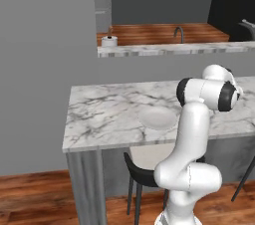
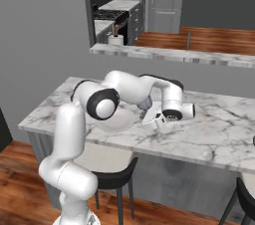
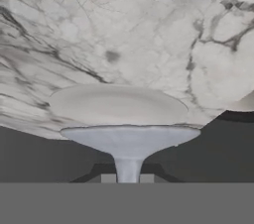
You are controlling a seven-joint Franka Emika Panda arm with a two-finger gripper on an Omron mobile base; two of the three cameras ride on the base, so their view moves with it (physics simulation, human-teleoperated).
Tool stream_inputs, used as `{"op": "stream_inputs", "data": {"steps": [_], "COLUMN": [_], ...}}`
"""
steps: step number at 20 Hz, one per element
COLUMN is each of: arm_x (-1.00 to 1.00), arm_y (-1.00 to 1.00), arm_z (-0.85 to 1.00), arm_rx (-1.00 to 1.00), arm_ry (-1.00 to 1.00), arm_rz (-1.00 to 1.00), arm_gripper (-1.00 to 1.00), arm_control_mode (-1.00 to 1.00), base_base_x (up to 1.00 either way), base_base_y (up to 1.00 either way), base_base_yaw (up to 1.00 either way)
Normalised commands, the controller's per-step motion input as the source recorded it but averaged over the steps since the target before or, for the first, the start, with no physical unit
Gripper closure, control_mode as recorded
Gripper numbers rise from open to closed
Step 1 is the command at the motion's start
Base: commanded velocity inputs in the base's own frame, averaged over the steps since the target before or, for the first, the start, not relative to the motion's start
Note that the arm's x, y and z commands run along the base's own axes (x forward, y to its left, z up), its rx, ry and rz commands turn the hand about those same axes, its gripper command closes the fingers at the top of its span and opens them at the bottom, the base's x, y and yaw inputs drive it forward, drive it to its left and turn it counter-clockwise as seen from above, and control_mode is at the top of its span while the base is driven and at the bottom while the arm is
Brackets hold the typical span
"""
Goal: Retrieve the wine glasses from the counter and place one next to each plate.
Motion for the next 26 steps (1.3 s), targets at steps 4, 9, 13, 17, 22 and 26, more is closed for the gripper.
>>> {"op": "stream_inputs", "data": {"steps": [4, 9, 13, 17, 22, 26], "arm_x": [0.33, 0.24, 0.14, 0.11, 0.14, 0.1], "arm_y": [0.06, 0.02, 0.0, 0.0, 0.0, 0.0], "arm_z": [-0.19, -0.24, -0.25, -0.26, -0.22, -0.2], "arm_rx": [0.0, -0.01, 0.0, 0.0, 0.0, 0.0], "arm_ry": [0.0, 0.0, 0.0, 0.0, 0.0, 0.0], "arm_rz": [0.0, 0.0, 0.0, 0.0, 0.0, 0.0], "arm_gripper": [1.0, 1.0, 1.0, 1.0, 1.0, 1.0], "arm_control_mode": [-1.0, -1.0, -1.0, -1.0, -1.0, -1.0], "base_base_x": [0.0, 0.0, 0.0, 0.0, 0.0, 0.0], "base_base_y": [0.0, 0.0, 0.0, 0.0, 0.0, 0.0], "base_base_yaw": [0.0, 0.0, 0.0, 0.0, 0.0, 0.0]}}
